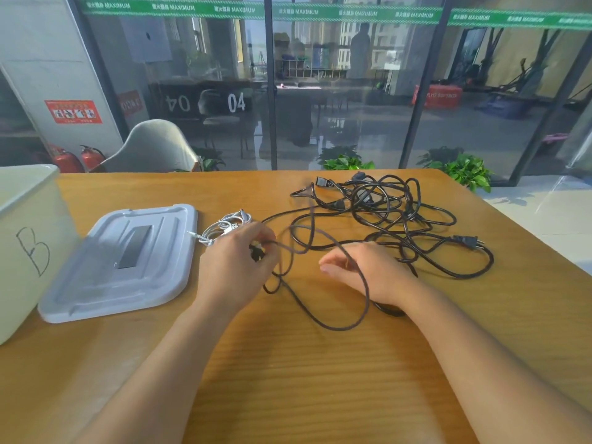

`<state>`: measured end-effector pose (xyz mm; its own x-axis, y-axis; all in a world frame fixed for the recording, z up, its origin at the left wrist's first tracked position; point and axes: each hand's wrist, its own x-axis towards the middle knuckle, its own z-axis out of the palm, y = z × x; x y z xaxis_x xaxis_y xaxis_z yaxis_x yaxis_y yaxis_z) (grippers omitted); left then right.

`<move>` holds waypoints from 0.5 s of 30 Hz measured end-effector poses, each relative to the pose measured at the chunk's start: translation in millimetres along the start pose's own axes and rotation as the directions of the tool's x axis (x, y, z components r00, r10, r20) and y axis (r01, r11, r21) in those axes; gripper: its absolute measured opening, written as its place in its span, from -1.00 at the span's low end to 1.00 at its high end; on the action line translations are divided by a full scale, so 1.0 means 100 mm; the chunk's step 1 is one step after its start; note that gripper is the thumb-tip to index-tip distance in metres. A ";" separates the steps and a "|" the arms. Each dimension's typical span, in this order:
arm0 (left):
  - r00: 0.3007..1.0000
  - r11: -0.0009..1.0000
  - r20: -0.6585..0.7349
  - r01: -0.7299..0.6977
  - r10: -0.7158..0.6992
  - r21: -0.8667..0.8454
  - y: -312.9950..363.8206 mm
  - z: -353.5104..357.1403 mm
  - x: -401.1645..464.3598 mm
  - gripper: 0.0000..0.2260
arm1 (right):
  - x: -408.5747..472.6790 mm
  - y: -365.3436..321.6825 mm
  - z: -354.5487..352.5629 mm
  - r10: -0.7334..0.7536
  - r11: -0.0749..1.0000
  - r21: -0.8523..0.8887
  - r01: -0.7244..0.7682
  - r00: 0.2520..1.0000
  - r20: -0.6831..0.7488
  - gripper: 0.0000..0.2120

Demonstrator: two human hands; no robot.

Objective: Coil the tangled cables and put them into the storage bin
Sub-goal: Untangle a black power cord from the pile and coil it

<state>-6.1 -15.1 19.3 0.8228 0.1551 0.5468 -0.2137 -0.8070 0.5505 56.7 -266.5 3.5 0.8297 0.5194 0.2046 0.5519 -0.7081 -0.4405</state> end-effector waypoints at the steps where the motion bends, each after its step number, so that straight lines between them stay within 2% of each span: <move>1: 1.000 1.000 0.010 -0.013 0.013 0.011 -0.01 -0.02 -0.01 -0.91 | 0.00 -0.03 0.02 -0.017 1.000 0.009 0.017 1.000 -0.015 -0.73; 3: 0.999 0.999 0.035 -0.040 0.039 0.028 -0.04 -0.09 -0.02 -0.89 | 0.01 -0.10 0.06 -0.038 0.997 0.061 0.039 0.999 -0.025 -0.74; 7: 0.991 0.986 0.046 -0.132 0.128 0.104 -0.16 -0.31 -0.05 -0.88 | 0.08 -0.23 0.13 -0.104 0.991 0.094 0.099 0.993 0.051 -0.69; 10: 0.974 0.964 0.038 -0.224 0.221 0.145 -0.29 -0.50 -0.12 -0.91 | 0.11 -0.26 0.13 -0.094 0.967 0.239 0.091 0.996 0.004 -0.62; 11: 0.970 0.959 0.072 -0.241 0.233 0.151 -0.34 -0.53 -0.16 -0.81 | 0.11 -0.26 0.12 -0.087 0.972 0.215 0.090 0.996 -0.025 -0.63; 13: 0.961 0.976 0.221 -0.193 0.167 0.103 -0.44 -0.58 -0.23 -0.50 | 0.09 -0.26 0.12 -0.079 0.983 0.164 0.083 0.996 -0.028 -0.68; 15: 0.937 0.991 0.329 -0.130 0.119 0.011 -0.48 -0.62 -0.25 -0.28 | 0.07 -0.27 0.09 -0.001 0.965 0.262 -0.007 1.000 0.030 -0.76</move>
<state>-48.9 55.2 17.9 0.9185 -0.1385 0.3704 -0.3133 -0.8264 0.4679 47.0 -239.0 8.7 0.8262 0.5343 0.1789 0.5051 -0.5616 -0.6553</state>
